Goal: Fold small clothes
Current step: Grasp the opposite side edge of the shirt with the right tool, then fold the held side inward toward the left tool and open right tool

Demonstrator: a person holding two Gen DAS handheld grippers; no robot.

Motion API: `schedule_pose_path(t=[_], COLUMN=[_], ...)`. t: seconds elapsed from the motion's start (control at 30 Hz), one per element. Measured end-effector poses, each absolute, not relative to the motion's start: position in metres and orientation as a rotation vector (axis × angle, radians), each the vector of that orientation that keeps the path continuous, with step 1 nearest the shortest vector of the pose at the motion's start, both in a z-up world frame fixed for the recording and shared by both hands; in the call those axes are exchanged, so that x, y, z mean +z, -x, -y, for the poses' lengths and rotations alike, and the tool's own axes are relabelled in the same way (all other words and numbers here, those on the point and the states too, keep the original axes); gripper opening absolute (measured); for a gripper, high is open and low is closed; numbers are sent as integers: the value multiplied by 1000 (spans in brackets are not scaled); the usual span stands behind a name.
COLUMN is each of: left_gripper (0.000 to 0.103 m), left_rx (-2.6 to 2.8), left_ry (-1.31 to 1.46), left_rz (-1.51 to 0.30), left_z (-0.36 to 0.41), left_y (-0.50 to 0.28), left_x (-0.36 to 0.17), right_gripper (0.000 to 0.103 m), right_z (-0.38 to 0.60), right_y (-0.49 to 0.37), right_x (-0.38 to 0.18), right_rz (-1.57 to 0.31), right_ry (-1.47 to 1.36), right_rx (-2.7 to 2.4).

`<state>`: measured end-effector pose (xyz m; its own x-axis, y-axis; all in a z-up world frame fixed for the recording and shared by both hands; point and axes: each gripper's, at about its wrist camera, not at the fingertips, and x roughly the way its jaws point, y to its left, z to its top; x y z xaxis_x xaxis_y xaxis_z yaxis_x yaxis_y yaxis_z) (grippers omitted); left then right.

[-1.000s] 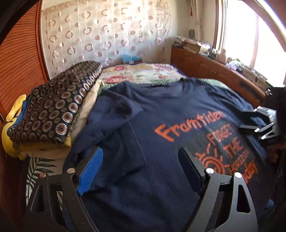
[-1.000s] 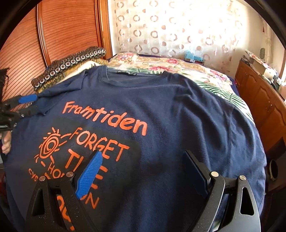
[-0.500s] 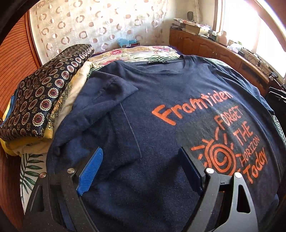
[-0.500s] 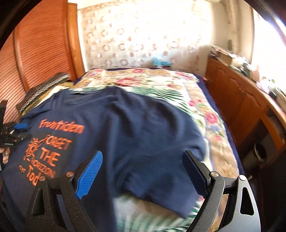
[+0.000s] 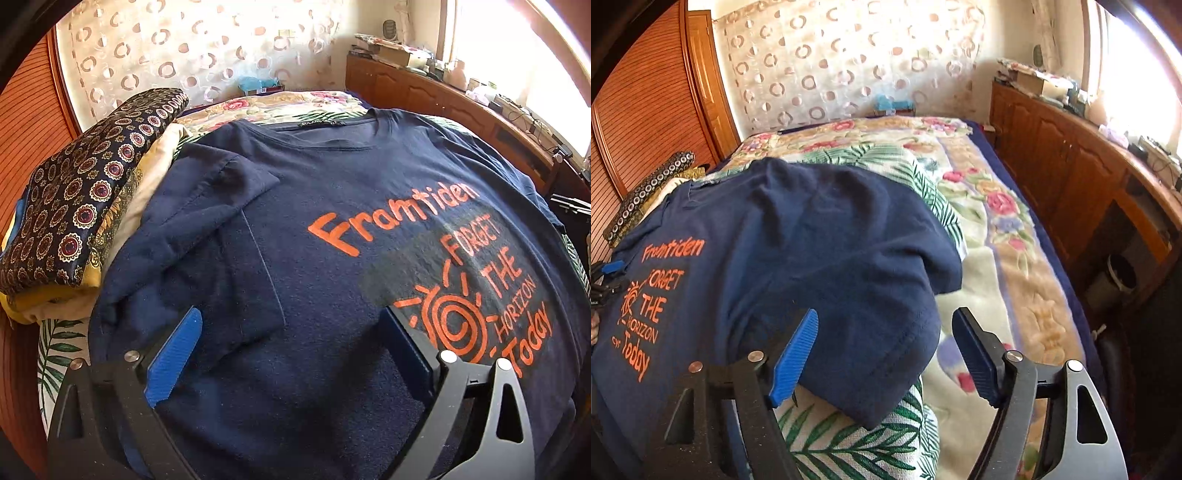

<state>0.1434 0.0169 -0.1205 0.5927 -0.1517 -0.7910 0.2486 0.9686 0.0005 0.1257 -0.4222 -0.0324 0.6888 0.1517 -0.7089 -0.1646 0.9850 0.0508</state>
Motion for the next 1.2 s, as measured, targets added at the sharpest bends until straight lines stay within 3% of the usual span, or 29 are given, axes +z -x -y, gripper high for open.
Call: schedule_pose_path(t=[0.07, 0.1, 0.37, 0.43, 0.47, 1.0, 1.2], left_gripper=[97, 97, 97, 97, 97, 97, 97], left_rx=[-234, -234, -218, -207, -202, -161, -176], left_ry=[-114, -114, -104, -78, -63, 14, 6], left_rz=[-907, -907, -875, -838, -822, -569, -556], left_z=[-17, -16, -20, -24, -25, -31, -24], left_y=[-143, -143, -140, -135, -133, -84, -78], left_x=[-121, -121, -116, -109, -105, -32, -30], right_gripper=[67, 55, 35, 22, 5, 4, 4], right_z=[423, 424, 439, 438, 431, 356, 295], right_y=[-130, -130, -152, -150, -149, -125, -119], right_x=[-32, -35, -31, -29, -31, 31, 16], right_rz=[-815, -829, -835, -823, -814, -570, -594], right_ry=[9, 7, -26, 3, 38, 137, 183], right_rx=[184, 190, 196, 179, 152, 322, 455])
